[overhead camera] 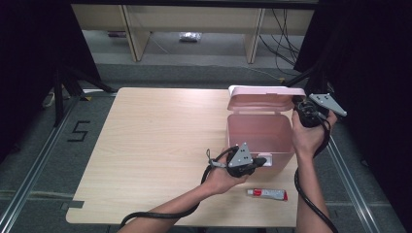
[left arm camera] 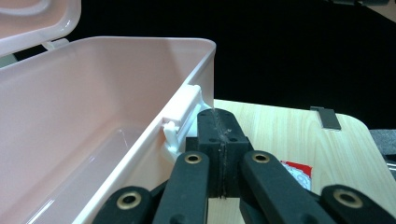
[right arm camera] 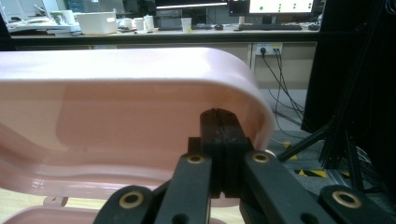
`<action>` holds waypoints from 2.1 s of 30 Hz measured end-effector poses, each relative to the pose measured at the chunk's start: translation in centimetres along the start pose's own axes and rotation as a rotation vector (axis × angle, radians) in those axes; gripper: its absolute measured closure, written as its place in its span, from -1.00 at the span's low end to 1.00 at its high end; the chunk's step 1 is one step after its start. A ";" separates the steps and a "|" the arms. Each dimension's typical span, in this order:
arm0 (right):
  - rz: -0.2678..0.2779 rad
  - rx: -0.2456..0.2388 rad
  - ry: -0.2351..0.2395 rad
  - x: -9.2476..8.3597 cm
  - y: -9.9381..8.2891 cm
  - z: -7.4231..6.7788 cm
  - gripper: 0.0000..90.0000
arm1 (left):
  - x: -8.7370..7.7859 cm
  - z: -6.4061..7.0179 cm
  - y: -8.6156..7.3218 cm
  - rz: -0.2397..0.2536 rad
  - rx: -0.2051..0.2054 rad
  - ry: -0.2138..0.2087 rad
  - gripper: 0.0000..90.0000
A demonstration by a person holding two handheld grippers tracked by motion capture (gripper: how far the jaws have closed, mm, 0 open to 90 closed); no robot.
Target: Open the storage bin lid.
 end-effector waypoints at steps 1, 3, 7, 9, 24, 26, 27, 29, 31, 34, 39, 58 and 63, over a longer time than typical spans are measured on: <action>0.001 -0.002 -0.004 0.0 0.0 0.0 1.00 | 0.0 0.0 0.0 0.001 0.000 0.000 0.99; 0.004 -0.009 -0.014 0.1 0.1 0.0 1.00 | 0.0 0.0 0.0 0.002 -0.001 0.000 0.99; 0.000 0.000 -0.010 0.4 0.2 0.0 1.00 | 0.0 0.0 0.0 -0.001 -0.002 -0.002 0.99; -0.001 -0.001 -0.011 0.5 0.2 0.0 1.00 | 0.0 0.0 0.0 -0.002 -0.002 -0.002 0.99; -0.011 -0.006 -0.012 1.7 0.4 -0.2 1.00 | 0.0 0.0 0.0 -0.003 -0.001 -0.002 0.99; -0.013 -0.006 -0.013 1.8 0.5 -0.2 1.00 | 0.0 0.0 0.0 -0.001 -0.002 -0.002 0.99; -0.019 -0.005 -0.014 1.8 0.5 -0.2 1.00 | 0.0 0.0 0.0 -0.002 -0.002 -0.002 0.99; -0.016 -0.002 -0.014 2.0 0.5 -0.3 1.00 | 0.0 0.0 0.0 -0.002 -0.002 -0.003 0.99; -0.019 0.001 -0.015 2.2 0.4 -0.4 1.00 | 0.0 0.0 0.0 -0.002 -0.001 -0.003 0.99; -0.034 -0.011 -0.014 2.4 0.4 -0.4 1.00 | 0.0 0.0 0.0 -0.002 -0.001 -0.003 0.99; -0.030 -0.029 -0.006 3.0 0.5 -0.5 1.00 | 0.0 0.0 0.0 -0.002 -0.002 -0.003 0.99; -0.071 -0.053 -0.006 4.5 0.3 -1.4 1.00 | 0.0 0.0 0.0 -0.004 -0.002 -0.002 0.99; -0.079 -0.052 -0.009 5.0 0.2 -1.5 1.00 | 0.0 0.0 0.0 -0.005 -0.001 -0.003 0.99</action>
Point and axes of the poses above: each handheld gripper's, and its own axes: x roughly forward along the jaws, y roughly out of its top, z roughly to its right, the point moved 3 cm from there along x, roughly forward along the jaws, and after that the axes turned 1 degree about z, right-handed, at the moved point
